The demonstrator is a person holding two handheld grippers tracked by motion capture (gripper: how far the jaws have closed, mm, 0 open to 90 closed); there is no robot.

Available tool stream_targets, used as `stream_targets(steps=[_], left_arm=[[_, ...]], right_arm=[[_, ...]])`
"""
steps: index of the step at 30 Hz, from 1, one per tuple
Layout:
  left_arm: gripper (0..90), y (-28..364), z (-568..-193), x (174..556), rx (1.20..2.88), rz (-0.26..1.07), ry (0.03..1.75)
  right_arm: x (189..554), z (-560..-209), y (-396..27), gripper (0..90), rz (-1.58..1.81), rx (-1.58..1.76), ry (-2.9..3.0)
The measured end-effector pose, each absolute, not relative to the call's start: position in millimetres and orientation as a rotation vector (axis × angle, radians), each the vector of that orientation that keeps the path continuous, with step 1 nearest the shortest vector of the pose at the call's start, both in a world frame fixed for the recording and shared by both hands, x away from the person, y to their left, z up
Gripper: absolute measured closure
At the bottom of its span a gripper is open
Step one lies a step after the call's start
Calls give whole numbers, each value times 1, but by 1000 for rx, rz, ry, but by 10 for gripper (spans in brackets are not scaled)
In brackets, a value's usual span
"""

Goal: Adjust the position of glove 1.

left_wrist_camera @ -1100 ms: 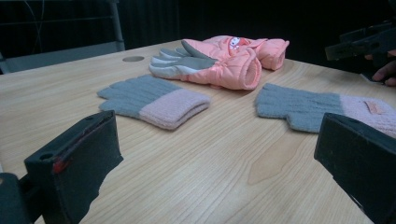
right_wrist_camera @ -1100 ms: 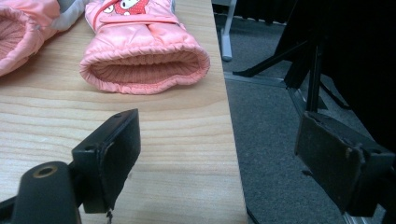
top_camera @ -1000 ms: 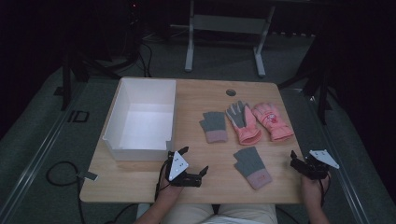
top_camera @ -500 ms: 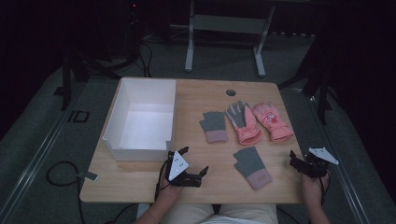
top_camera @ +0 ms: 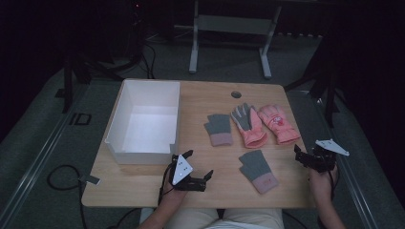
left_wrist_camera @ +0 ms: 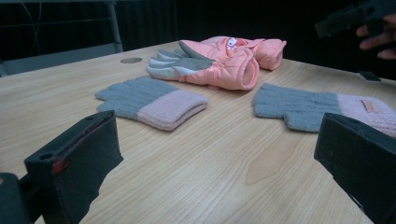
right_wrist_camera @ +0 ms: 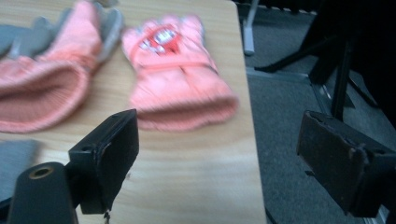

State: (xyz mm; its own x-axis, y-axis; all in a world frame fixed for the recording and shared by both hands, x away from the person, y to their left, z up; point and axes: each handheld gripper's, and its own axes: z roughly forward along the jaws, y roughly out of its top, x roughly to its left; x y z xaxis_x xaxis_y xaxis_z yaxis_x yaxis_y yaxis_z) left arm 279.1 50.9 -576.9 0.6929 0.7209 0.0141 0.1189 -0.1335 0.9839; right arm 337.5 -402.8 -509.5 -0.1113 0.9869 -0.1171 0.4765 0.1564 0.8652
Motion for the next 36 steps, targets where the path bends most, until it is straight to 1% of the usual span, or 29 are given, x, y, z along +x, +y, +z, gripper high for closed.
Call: stream_targets(steps=[7,8,10,15,24,25,27,30,36], left_arm=[[0,51,-577,279,1650,599,689],[0,51,-577,279,1650,599,689],[0,51,-577,279,1651,599,689],[0,51,-577,279,1650,599,690],[0,51,-577,279,1650,595,693],[0,51,-577,279,1650,596,692],[0,51,-577,279,1651,597,693],[0,51,-577,279,1651,596,693],[0,51,-577,279,1650,597,691]], right_arm=[[350,-491,-387,167,900,1453,1826],[352,-488,-384,166,908,1445,1818],[356,-484,-379,132,913,1436,1807],[368,-474,-364,111,949,1431,1844],[382,-455,-334,115,1025,1327,1916],[383,-453,-330,144,1029,1311,1917],[384,-452,-327,144,1038,1302,1916],[390,-446,-314,221,1067,1236,1934],[399,-444,-291,301,1090,1180,2000]])
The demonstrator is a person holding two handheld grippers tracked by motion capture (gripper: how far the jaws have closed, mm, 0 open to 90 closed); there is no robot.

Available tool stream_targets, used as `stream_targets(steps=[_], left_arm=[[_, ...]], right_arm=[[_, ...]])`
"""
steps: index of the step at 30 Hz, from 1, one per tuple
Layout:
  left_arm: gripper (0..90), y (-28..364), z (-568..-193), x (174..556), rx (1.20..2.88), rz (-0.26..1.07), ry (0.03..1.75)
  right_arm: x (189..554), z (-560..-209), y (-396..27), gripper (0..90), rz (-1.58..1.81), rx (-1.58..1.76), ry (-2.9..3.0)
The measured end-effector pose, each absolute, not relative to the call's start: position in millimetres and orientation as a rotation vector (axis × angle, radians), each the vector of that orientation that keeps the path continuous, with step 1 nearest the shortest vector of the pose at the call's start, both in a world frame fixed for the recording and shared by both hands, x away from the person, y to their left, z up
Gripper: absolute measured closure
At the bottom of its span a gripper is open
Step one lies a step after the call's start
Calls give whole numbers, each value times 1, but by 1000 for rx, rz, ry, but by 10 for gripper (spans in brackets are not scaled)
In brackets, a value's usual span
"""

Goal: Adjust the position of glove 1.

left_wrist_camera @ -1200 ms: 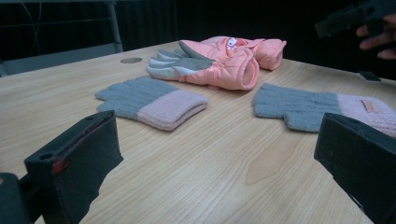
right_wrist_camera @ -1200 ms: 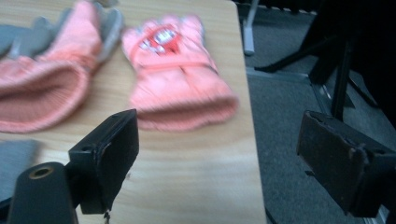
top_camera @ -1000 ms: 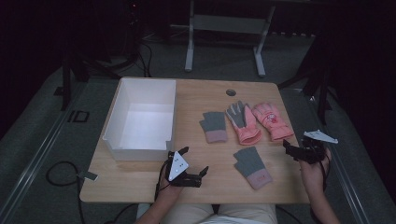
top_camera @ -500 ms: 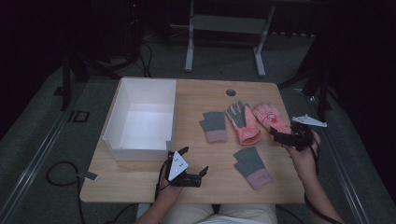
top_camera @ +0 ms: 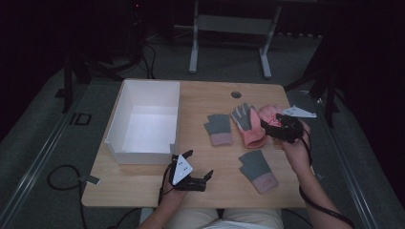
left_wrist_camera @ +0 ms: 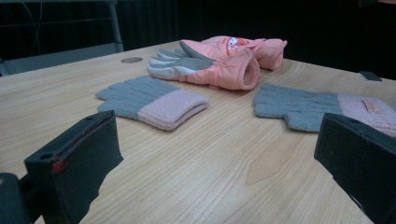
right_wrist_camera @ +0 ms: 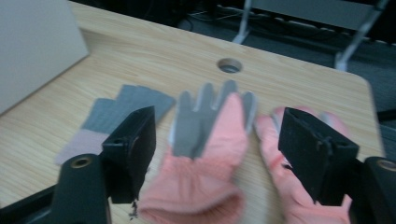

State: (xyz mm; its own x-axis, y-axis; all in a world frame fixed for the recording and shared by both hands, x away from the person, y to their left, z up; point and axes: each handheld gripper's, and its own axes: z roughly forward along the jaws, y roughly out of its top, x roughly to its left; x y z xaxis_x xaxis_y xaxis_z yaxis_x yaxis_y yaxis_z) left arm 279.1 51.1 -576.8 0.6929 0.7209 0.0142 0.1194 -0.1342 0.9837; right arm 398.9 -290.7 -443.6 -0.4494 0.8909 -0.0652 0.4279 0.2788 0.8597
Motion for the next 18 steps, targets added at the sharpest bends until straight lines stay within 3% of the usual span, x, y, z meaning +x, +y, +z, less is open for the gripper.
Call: stream_targets(steps=[18], left_arm=[[0,51,-577,279,1650,594,687]], right_arm=[[436,-470,-208,507,1118,1045,2221]])
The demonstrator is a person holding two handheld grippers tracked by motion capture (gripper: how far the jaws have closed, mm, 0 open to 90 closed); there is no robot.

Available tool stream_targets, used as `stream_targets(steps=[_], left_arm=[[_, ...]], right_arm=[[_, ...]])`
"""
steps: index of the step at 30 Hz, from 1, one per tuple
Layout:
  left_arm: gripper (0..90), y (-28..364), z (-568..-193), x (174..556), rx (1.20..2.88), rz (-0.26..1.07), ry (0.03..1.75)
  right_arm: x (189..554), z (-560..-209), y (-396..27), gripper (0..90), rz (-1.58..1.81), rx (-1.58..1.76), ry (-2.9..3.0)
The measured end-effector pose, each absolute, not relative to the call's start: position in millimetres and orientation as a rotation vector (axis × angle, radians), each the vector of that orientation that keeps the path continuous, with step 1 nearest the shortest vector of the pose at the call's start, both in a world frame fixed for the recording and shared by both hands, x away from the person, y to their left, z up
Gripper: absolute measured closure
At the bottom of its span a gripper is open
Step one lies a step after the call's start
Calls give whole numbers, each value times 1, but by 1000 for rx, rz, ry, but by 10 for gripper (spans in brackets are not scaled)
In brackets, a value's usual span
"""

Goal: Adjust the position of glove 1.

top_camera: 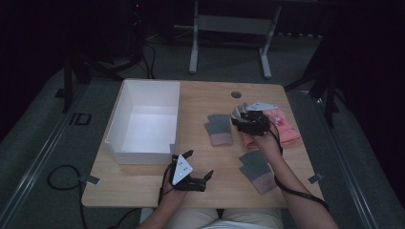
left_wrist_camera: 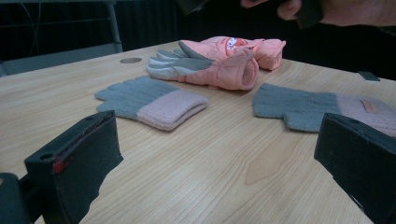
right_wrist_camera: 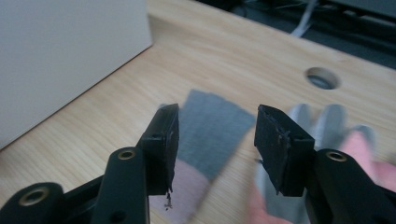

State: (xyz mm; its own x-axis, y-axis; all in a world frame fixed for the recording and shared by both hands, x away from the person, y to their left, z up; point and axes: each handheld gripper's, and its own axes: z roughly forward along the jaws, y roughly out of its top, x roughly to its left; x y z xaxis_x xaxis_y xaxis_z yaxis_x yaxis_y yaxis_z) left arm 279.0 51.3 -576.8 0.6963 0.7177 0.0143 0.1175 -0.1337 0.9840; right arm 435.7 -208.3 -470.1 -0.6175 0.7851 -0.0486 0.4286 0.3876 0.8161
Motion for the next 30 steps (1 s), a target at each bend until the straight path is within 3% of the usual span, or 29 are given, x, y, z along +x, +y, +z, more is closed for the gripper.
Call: stream_targets(steps=[17,30], left_arm=[[0,51,-577,278,1650,598,677],[0,51,-577,277,1651,605,667]], right_arm=[[479,-512,-164,590,965,1007,2392],[510,-542,-159,643,873,1114,2474]])
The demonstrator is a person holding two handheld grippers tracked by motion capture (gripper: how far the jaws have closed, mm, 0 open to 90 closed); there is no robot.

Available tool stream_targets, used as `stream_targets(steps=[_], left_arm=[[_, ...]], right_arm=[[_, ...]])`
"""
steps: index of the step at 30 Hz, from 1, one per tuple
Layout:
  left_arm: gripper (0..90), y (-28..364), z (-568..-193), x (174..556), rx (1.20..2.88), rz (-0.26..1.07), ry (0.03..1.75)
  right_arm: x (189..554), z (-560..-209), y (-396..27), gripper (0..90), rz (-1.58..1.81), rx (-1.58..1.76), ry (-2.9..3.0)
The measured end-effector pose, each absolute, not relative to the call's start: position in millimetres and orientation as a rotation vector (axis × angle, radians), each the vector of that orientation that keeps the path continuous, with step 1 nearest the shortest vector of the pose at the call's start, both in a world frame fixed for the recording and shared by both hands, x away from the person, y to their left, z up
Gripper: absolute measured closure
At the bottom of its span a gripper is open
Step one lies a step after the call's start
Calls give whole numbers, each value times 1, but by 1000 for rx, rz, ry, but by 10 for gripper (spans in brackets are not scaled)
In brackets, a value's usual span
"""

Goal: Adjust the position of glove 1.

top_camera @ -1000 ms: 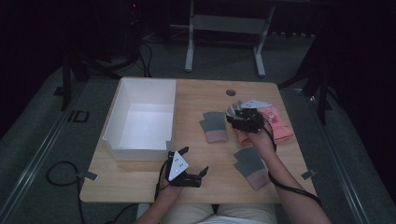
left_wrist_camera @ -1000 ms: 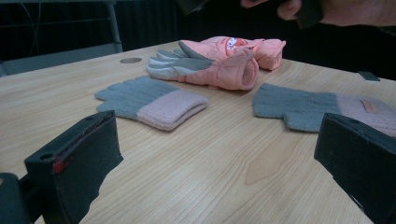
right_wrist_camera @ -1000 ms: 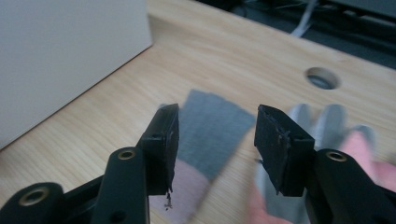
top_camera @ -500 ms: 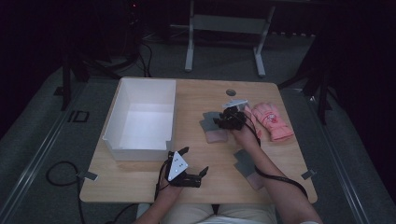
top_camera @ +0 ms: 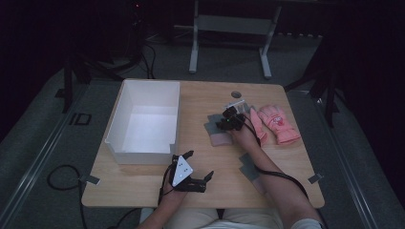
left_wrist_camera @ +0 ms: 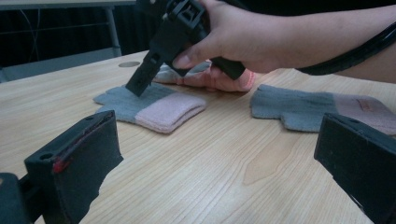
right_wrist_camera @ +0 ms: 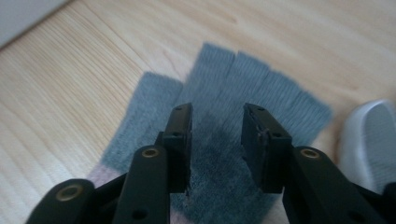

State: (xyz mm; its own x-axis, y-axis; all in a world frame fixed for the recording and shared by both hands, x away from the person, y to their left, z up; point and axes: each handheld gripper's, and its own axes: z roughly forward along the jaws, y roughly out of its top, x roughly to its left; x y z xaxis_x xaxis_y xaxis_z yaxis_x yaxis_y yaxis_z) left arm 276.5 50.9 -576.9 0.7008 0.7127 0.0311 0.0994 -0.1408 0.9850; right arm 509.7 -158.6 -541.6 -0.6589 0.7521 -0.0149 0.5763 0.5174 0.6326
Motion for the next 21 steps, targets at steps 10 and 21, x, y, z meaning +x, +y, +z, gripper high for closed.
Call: stream_targets(steps=[10,21], left_arm=[[0,51,-577,276,1653,610,662],[0,51,-577,277,1659,608,673]], right_arm=[[510,-547,-153,726,823,1129,2460],[498,-527,-148,852,838,1248,2432]])
